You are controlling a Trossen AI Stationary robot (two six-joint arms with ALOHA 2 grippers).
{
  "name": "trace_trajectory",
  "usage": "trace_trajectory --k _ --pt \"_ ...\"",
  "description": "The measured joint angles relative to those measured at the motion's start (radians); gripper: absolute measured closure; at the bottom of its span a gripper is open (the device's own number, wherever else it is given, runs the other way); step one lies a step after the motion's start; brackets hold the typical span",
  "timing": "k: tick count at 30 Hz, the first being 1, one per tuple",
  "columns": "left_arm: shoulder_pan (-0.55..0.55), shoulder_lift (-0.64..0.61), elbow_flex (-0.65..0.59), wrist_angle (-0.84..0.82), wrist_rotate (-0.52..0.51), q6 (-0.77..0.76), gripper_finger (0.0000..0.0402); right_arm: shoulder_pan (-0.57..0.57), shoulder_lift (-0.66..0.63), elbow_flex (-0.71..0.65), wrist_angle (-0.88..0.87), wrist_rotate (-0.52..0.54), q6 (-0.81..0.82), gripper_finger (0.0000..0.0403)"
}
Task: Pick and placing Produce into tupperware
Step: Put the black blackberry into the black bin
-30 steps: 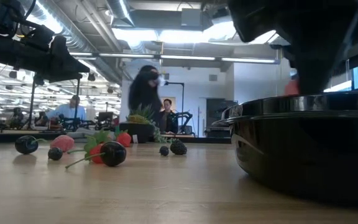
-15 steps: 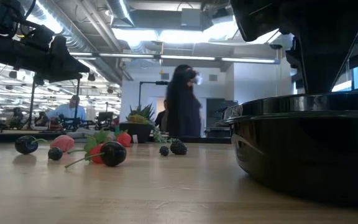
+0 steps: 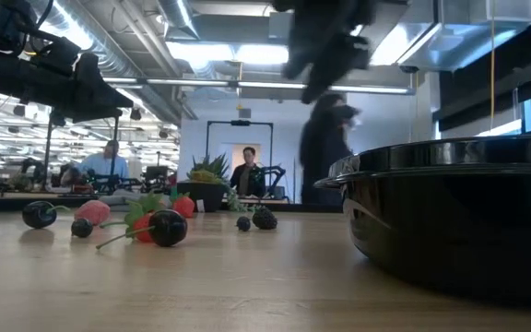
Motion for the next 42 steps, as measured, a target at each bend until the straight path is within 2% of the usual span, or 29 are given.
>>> trace_trajectory --k 5,9,15,27,31,34,42 --pt "0.0 0.0 0.0 0.0 0.0 0.0 0.0182 -0.092 0.017 0.0 0.035 0.005 -0.145 0.0144" --pt "0.0 0.0 0.0 0.0 0.0 0.0 0.0182 -0.138 0.049 -0.046 0.141 0.003 -0.324 0.0144" --pt "0.0 0.0 0.0 0.0 0.0 0.0 0.0182 -0.16 0.086 -0.158 0.35 0.0 -0.486 0.0144" --pt "0.0 0.0 0.0 0.0 0.0 0.0 0.0182 -0.178 0.087 -0.362 0.566 -0.003 -0.391 0.0144" --pt "0.0 0.0 0.0 0.0 0.0 0.0 0.0182 -0.176 0.086 -0.421 0.675 -0.048 -0.35 0.0144" --pt "0.0 0.0 0.0 0.0 0.0 0.0 0.0182 -0.171 0.087 -0.446 0.692 -0.045 -0.351 0.0145" --pt "0.0 0.0 0.0 0.0 0.0 0.0 0.0182 -0.173 0.087 -0.48 0.793 -0.044 -0.356 0.0178"
